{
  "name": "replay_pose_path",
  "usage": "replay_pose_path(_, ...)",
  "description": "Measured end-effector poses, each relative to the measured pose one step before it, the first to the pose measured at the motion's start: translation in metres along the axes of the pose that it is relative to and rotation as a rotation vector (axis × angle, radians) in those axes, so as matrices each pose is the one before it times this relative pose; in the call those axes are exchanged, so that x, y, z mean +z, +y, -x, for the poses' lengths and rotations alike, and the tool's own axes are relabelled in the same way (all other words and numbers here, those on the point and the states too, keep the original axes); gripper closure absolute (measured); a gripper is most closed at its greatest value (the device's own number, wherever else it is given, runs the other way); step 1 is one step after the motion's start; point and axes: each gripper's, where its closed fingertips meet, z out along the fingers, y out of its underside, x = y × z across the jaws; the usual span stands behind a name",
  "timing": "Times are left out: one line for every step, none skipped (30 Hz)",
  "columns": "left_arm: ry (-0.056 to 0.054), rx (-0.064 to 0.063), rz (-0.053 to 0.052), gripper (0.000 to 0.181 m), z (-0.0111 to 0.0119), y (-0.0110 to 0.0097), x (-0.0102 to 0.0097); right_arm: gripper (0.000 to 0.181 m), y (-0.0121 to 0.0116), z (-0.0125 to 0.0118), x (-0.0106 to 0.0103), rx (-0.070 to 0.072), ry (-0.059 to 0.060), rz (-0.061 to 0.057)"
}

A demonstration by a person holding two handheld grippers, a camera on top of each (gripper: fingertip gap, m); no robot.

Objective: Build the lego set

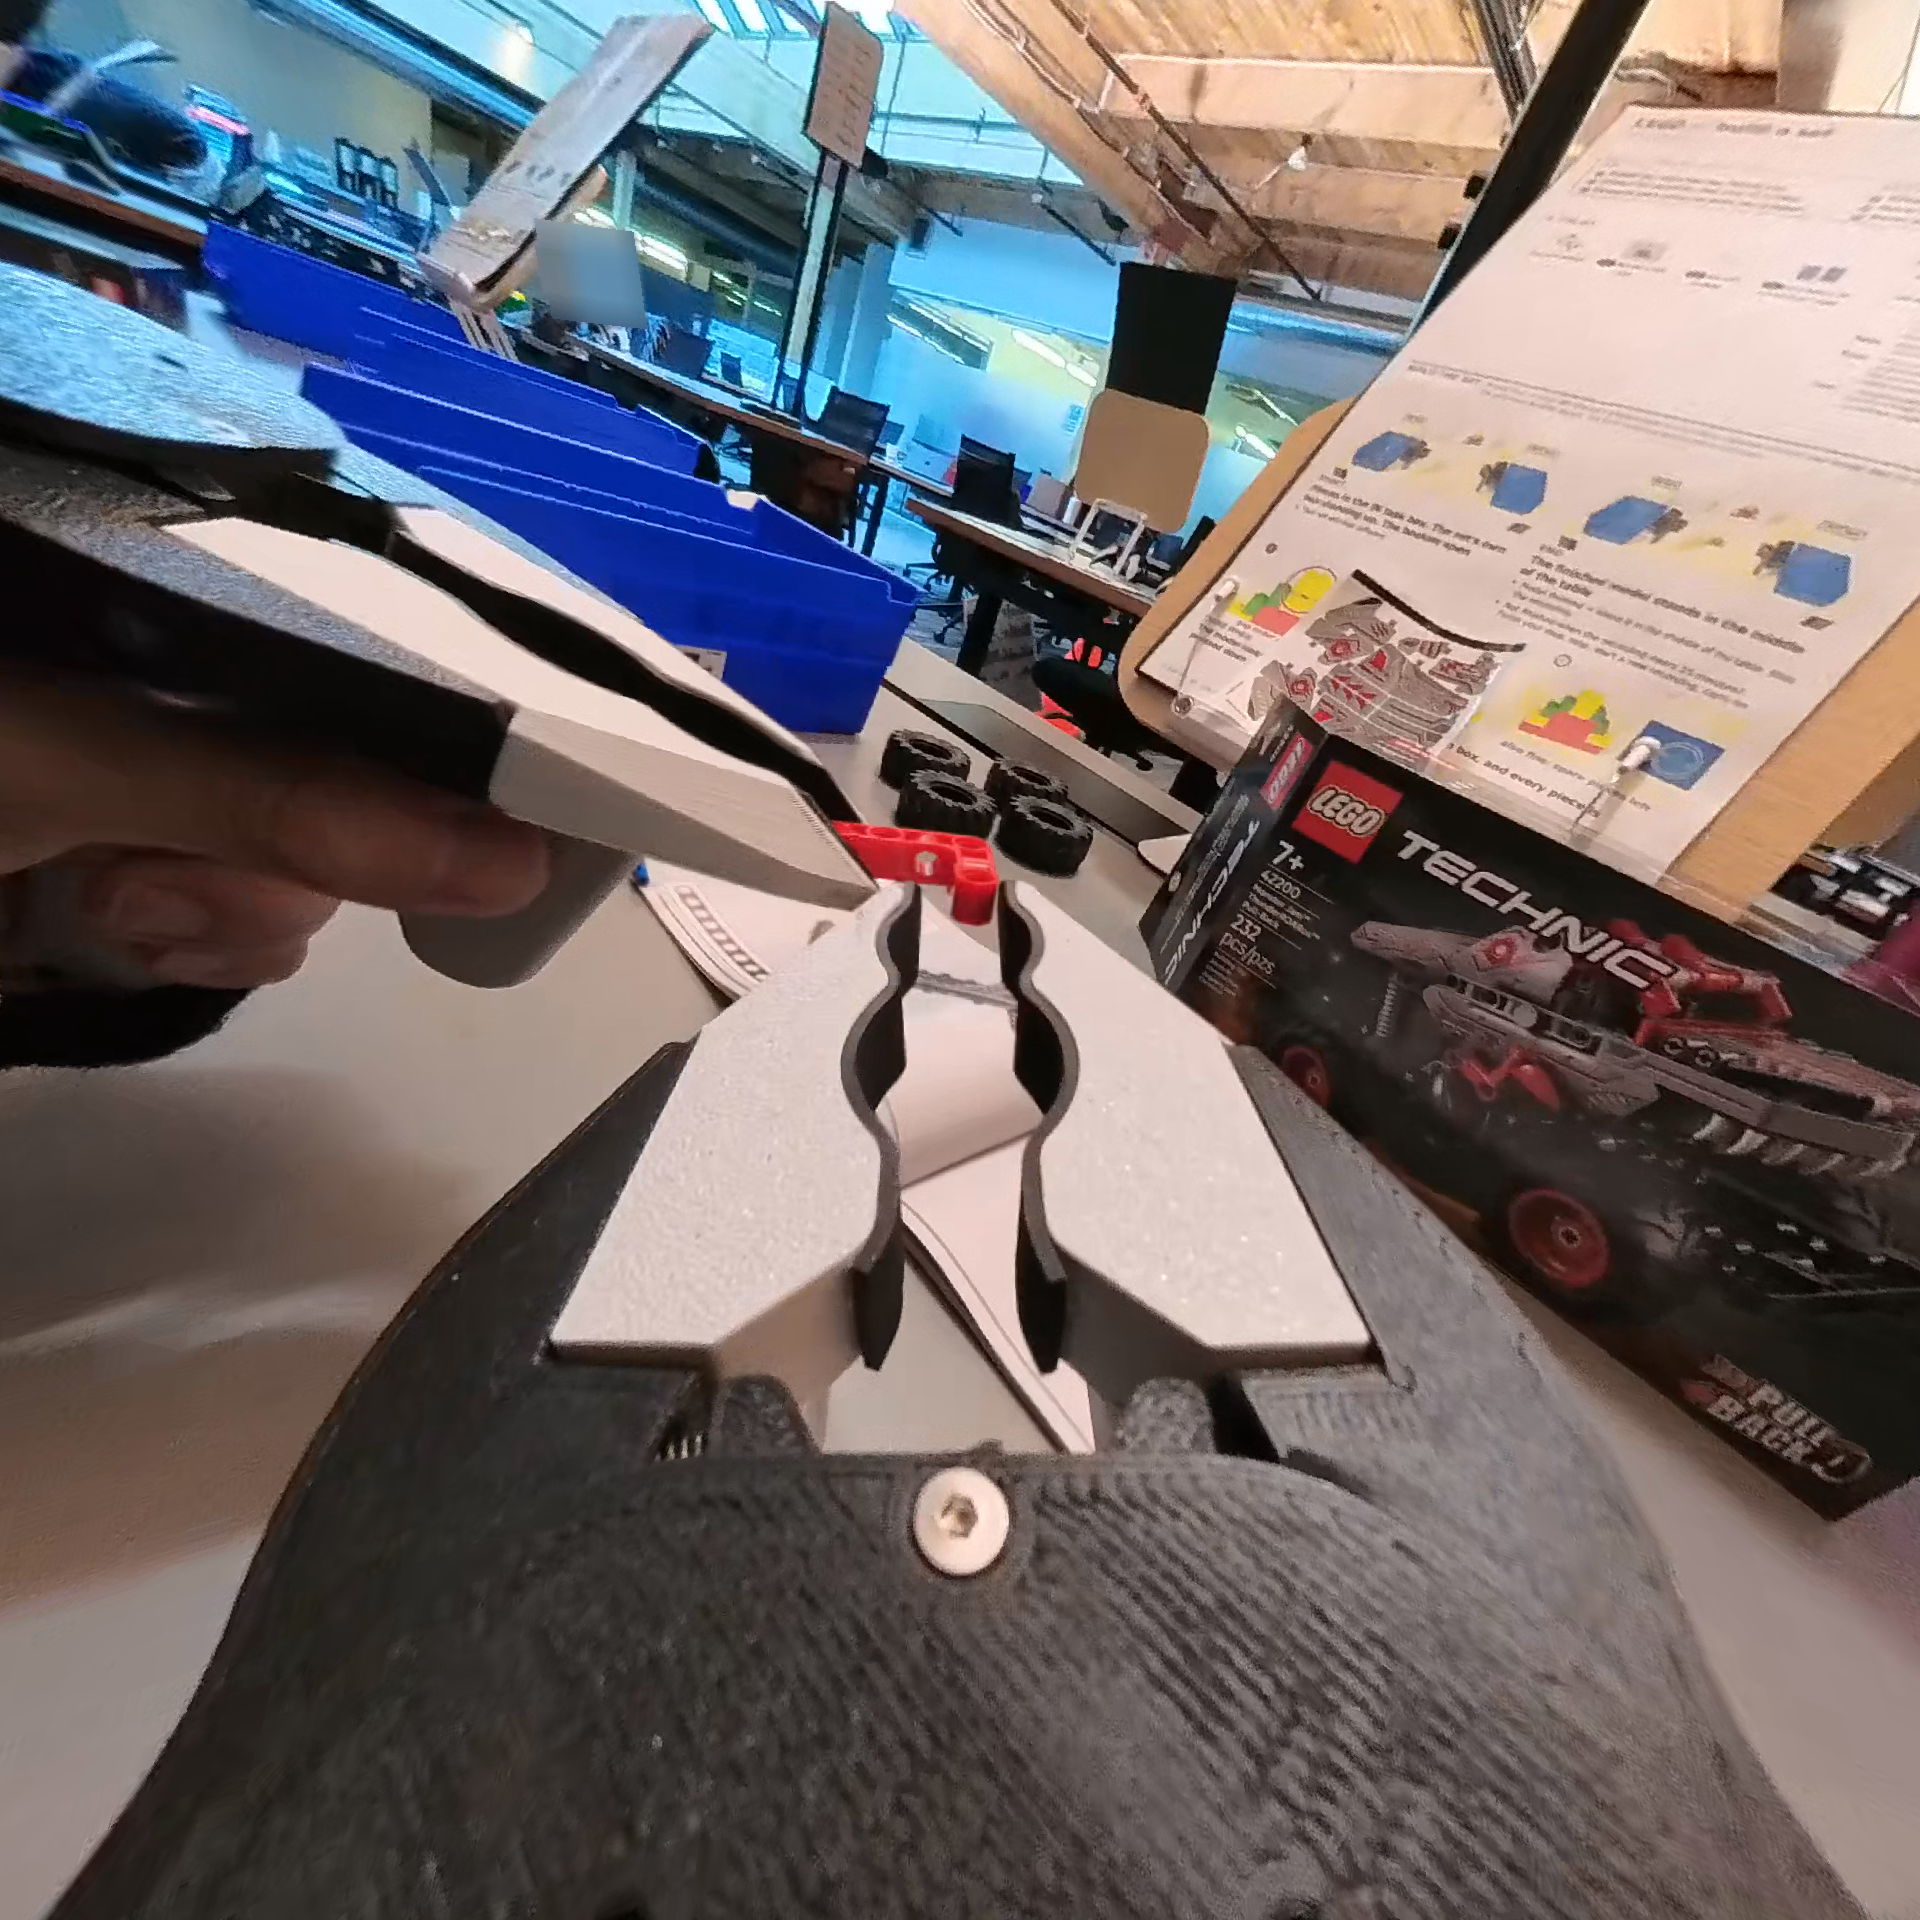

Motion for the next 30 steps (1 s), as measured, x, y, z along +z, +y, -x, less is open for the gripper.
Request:
replay_pose_path(0.0083,-0.0179,-0.0016,0.177,0.00097,0.00036,-0.00006,0.169,0.00012,0.00139,0.00055,0.0046,-0.0108,-0.0033)
replay_pose_path(0.0064,-0.0175,-0.0008,0.177,0.00148,0.00087,0.00009,0.168,0.00006,0.00049,0.0002,0.0092,-0.0078,-0.0063)
replay_pose_path(0.001,-0.0063,0.0067,0.177,0.00191,0.00222,0.00024,0.168,-0.00067,-0.00098,-0.00036,0.0137,0.0011,-0.0109)
replay_pose_path(-0.0042,0.0026,0.0084,0.177,0.00211,0.00277,0.0005,0.168,-0.00283,-0.00167,-0.00118,0.0175,0.0036,-0.0223)
replay_pose_path(0.0008,0.0001,0.0005,0.177,0.00053,0.0012,0.00017,0.169,-0.00249,-0.00159,-0.00116,0.0182,0.0017,-0.019)
replay_pose_path(0.0098,-0.0012,0.0007,0.177,-0.00173,0.00045,0.00031,0.169,0.00053,-0.00063,-0.00033,0.0115,-0.0041,-0.0007)
replay_pose_path(0.0079,0.0031,-0.0001,0.177,-0.00281,-0.0003,0.00065,0.169,0.00166,0.00085,0.00015,0.0017,-0.0088,0.0068)
replay_pose_path(0.0006,0.0106,-0.0059,0.177,-0.00266,-0.00137,0.00038,0.17,-0.00029,0.0012,-0.00013,-0.0077,-0.0059,-0.0031)
replay_pose_path(-0.0111,0.0178,-0.0063,0.177,-0.00131,-0.00153,0.0,0.172,-0.00059,-0.00017,-0.00025,-0.0096,0.0052,-0.0022)
replay_pose_path(-0.0141,0.022,-0.0064,0.177,-0.00031,-0.00157,-0.0004,0.173,0.00046,-0.00093,-0.00036,-0.0095,0.0073,0.0042)
replay_pose_path(-0.0078,0.0163,-0.0016,0.177,-0.00026,-0.00082,-0.00018,0.173,-0.00073,-0.00003,-0.00056,-0.0062,-0.0013,-0.0064)
replay_pose_path(-0.0029,0.0059,0.0001,0.177,-0.00021,-0.00022,0.00015,0.175,-0.00013,0.00046,-0.00019,0.0029,-0.0034,-0.0034)
replay_pose_path(-0.0036,-0.0036,-0.0019,0.177,0.00034,0.00003,0.00015,0.175,0.00047,-0.00018,0.00039,0.0094,0.0026,0.0013)
replay_pose_path(-0.005,-0.005,-0.0044,0.177,0.00052,0.00013,0.00014,0.175,0.00025,-0.00003,0.00072,0.0111,0.0031,0.0005)
replay_pose_path(-0.0055,0.0,-0.0032,0.177,0.00064,0.00009,0.00006,0.175,0.00021,-0.00003,0.00057,0.0109,0.0025,0.0002)
replay_pose_path(-0.0045,0.0028,-0.0024,0.177,0.00042,-0.00017,-0.00016,0.175,-0.00005,0.00012,0.00034,0.0176,-0.0008,-0.002)
replay_pose_path(-0.005,0.0057,-0.0043,0.177,0.00016,-0.00079,-0.00029,0.175,-0.00061,-0.00015,0.00017,0.0245,-0.0039,-0.0039)
replay_pose_path(-0.0088,0.0131,-0.0065,0.177,0.00009,-0.00118,-0.00038,0.174,-0.00106,-0.00023,0.00008,0.0254,-0.0039,-0.0067)
replay_pose_path(-0.0132,0.0214,-0.007,0.177,0.00004,-0.00121,-0.00042,0.175,-0.00098,-0.00029,-0.00019,0.02,-0.0027,-0.0064)
replay_pose_path(-0.0139,0.0259,-0.0059,0.177,-0.00003,-0.00109,-0.0004,0.175,-0.00079,0.00001,-0.00039,0.0102,-0.0035,-0.005)
replay_pose_path(-0.0096,0.0238,-0.0019,0.177,-0.00019,-0.00046,-0.00018,0.175,-0.0001,-0.00009,-0.00048,0.0057,-0.0024,0.0001)
replay_pose_path(-0.0039,0.0161,0.0016,0.177,-0.00026,0.00018,0.00022,0.176,0.00088,-0.00017,-0.00061,0.0097,-0.0033,0.0085)
replay_pose_path(0.0014,0.0037,0.0011,0.177,-0.00031,0.00047,0.00024,0.176,0.00045,-0.00009,-0.0005,0.0034,-0.0034,0.0033)
replay_pose_path(0.0032,-0.0064,0.0,0.177,-0.0002,0.00015,0.00014,0.176,0.00022,0.00001,-0.0001,-0.0005,-0.001,0.0021)
replay_pose_path(0.0009,-0.0045,0.0016,0.177,0.00008,0.00025,0.00009,0.176,0.00018,-0.00017,0.00011,-0.0038,0.0033,0.001)
replay_pose_path(-0.0002,-0.0001,0.0011,0.177,0.00018,0.00021,0.0003,0.176,0.00024,-0.00022,0.00004,-0.0078,0.0047,0.002)
replay_pose_path(-0.0001,-0.0009,-0.0011,0.177,0.0002,0.00009,-0.00001,0.175,0.00026,0.00011,0.00012,-0.0084,0.0024,0.0021)
replay_pose_path(-0.0008,-0.002,-0.0006,0.177,0.00022,0.00016,-0.00004,0.175,0.00033,0.00026,0.00023,-0.0072,0.0009,0.0032)
replay_pose_path(-0.0018,-0.0004,-0.0002,0.177,0.00031,-0.00001,-0.00003,0.174,0.00032,0.00028,0.00028,-0.0058,0.0007,0.0016)
replay_pose_path(-0.0019,0.0013,-0.0007,0.177,0.00023,-0.0002,-0.00002,0.174,-0.00029,-0.00022,0.00004,-0.0026,0.004,-0.0028)
